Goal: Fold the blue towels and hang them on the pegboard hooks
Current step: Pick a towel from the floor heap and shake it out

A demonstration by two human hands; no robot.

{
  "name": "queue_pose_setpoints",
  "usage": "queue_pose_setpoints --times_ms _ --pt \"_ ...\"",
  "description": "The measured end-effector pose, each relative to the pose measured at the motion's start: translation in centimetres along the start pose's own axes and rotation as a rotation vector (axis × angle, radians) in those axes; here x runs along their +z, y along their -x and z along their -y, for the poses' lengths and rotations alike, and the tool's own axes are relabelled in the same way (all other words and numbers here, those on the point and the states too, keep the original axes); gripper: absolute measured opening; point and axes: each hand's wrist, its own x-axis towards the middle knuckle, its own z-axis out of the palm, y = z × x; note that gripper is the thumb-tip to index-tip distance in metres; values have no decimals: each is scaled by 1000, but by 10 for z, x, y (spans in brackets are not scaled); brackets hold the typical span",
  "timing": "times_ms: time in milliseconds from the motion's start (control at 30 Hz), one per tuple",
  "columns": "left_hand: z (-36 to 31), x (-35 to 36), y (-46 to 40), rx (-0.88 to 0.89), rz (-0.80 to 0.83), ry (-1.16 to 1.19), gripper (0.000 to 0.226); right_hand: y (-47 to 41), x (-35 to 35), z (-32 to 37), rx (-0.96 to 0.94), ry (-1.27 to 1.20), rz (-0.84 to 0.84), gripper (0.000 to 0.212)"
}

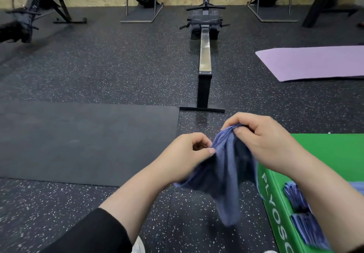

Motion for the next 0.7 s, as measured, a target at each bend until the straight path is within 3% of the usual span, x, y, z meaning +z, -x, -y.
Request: queue_pose_setpoints --times_ms 267,433,533,700 --pt "20 6 15 -159 69 -69 11 7 -4 -3 80 -147 -129 33" --pt "22 11 29 -168 79 33 16 11 -1 -2 95 -334 -138 29" --pt "24 19 31 -149 32 -60 24 12 0 -1 91 -368 -136 33" --pt "23 23 23 -149 -105 -38 8 16 -1 6 105 -476 -172 33"
